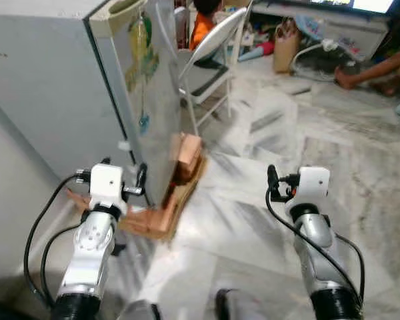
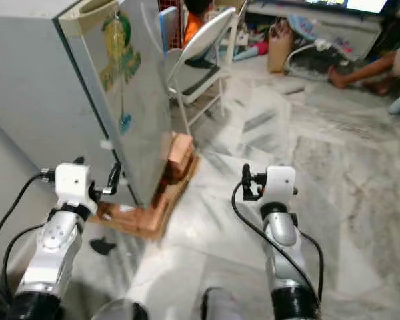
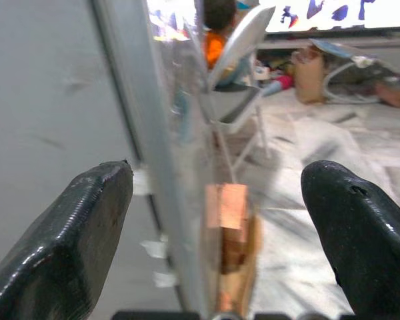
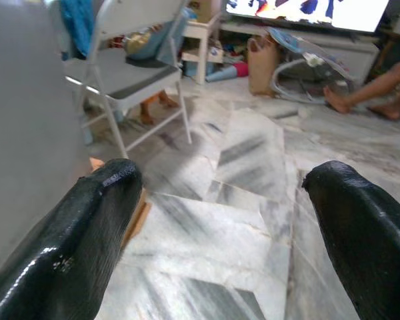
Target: Restocking fridge
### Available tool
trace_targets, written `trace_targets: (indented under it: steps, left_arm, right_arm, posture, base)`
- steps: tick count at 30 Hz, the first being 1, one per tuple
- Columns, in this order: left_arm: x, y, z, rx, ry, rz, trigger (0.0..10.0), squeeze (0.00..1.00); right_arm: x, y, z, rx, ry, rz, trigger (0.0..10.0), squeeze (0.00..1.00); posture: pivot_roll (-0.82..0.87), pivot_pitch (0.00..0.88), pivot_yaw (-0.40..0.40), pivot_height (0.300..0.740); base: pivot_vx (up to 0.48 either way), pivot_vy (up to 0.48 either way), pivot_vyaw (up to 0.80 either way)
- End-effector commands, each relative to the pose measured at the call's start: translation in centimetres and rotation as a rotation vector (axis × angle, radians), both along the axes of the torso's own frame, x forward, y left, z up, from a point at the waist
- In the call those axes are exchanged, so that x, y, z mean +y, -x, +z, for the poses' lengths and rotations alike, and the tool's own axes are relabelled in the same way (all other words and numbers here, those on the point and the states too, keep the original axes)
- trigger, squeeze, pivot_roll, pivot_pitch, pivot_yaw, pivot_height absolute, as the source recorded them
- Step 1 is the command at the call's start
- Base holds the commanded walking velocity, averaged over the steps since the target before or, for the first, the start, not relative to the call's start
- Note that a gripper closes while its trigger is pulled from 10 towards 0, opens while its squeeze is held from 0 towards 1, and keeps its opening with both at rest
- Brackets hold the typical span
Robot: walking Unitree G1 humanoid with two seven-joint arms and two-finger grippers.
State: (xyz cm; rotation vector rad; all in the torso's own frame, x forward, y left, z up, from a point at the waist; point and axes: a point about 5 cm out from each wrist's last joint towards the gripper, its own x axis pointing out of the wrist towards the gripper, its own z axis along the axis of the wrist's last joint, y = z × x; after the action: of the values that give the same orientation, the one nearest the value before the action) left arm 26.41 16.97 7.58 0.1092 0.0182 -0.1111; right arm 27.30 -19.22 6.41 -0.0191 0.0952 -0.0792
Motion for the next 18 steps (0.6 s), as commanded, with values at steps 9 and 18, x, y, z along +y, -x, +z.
trace_targets:
  steps: [9, 18]
  left_arm:
    - [-0.03, 0.32, -0.05, 0.005, 0.004, -0.033, 10.0, 0.0]
    - [-0.38, -0.02, 0.24, 0.002, 0.01, -0.041, 10.0, 0.0]
  right_arm:
    - [-0.2, 0.03, 0.41, -0.001, 0.006, -0.002, 10.0, 0.0]
    - [-0.38, 0.09, 0.74, -0.007, 0.021, -0.003, 10.0, 0.0]
  posture:
    - [-0.04, 0.059, -0.029, 0.74]
    - [-0.05, 0.069, -0.034, 0.74]
  base:
    - [0.209, 0.147, -0.53]
    - [0.029, 0.214, -0.12]
